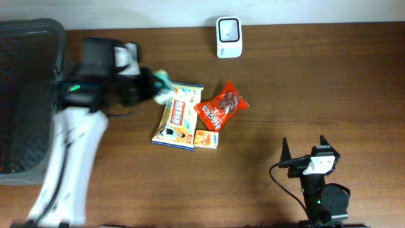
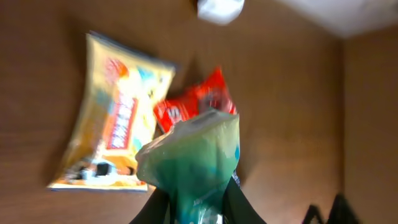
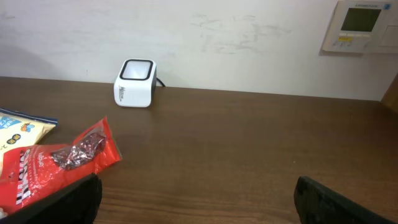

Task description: Scan the item barcode

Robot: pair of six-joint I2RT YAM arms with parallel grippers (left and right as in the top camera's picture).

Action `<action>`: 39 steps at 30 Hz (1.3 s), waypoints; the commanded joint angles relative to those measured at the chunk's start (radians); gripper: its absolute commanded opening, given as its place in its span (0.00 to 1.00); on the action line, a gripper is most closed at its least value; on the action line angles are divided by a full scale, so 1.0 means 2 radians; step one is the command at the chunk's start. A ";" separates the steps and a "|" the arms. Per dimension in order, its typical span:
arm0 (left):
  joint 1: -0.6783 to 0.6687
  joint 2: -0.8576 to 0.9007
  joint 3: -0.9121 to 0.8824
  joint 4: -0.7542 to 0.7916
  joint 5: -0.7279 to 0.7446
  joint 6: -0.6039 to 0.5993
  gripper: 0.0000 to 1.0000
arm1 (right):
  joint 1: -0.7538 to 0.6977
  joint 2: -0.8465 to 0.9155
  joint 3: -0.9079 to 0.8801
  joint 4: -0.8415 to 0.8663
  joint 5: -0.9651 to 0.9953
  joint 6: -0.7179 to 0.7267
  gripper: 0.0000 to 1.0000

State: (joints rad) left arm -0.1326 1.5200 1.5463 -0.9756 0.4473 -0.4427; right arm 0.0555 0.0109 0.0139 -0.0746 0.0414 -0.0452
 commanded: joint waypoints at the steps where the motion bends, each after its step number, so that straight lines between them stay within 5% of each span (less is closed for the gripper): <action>1: -0.057 0.061 -0.006 0.019 -0.012 -0.003 0.01 | -0.003 -0.003 -0.004 -0.002 0.006 0.000 0.98; 4: -0.097 0.110 -0.006 0.041 -0.051 -0.003 0.08 | -0.003 -0.003 -0.004 -0.002 0.006 0.000 0.98; 8: -0.123 0.141 -0.006 0.056 -0.101 -0.002 0.38 | -0.003 -0.003 -0.004 -0.002 0.006 0.000 0.98; 10: -0.123 0.141 -0.006 0.056 -0.118 -0.002 0.45 | -0.003 -0.003 -0.004 -0.002 0.006 0.000 0.98; 12: -0.122 0.141 -0.006 0.056 -0.118 -0.002 0.68 | -0.003 -0.003 -0.004 -0.002 0.006 0.000 0.98; 13: -0.122 0.140 -0.005 0.056 -0.118 -0.002 0.72 | -0.003 -0.003 -0.004 -0.002 0.006 0.000 0.98; 19: -0.112 0.116 0.087 -0.010 -0.136 0.041 0.81 | -0.003 -0.003 -0.004 -0.002 0.006 0.000 0.98; 24: -0.111 0.071 0.199 -0.145 -0.293 0.041 0.75 | -0.003 -0.003 -0.004 -0.002 0.006 0.000 0.98; 29: -0.111 0.031 0.207 -0.241 -0.459 0.040 0.94 | -0.003 -0.003 -0.004 -0.002 0.006 0.000 0.98; 30: -0.111 0.031 0.207 -0.259 -0.473 0.040 0.93 | -0.003 -0.003 -0.004 -0.002 0.006 0.000 0.98; 35: -0.081 0.031 0.206 -0.356 -0.506 0.009 0.51 | -0.003 -0.003 -0.004 -0.002 0.006 0.000 0.98; 38: -0.054 0.030 0.204 -0.356 -0.508 0.009 0.43 | -0.003 -0.003 -0.004 -0.002 0.006 0.000 0.98; 39: -0.042 0.030 0.204 -0.356 -0.507 0.009 0.29 | -0.003 -0.003 -0.004 -0.002 0.006 0.000 0.98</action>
State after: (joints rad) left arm -0.2642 1.5822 1.9556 -1.6859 -0.5285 -0.4114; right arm 0.0555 0.0109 0.0135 -0.0746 0.0414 -0.0456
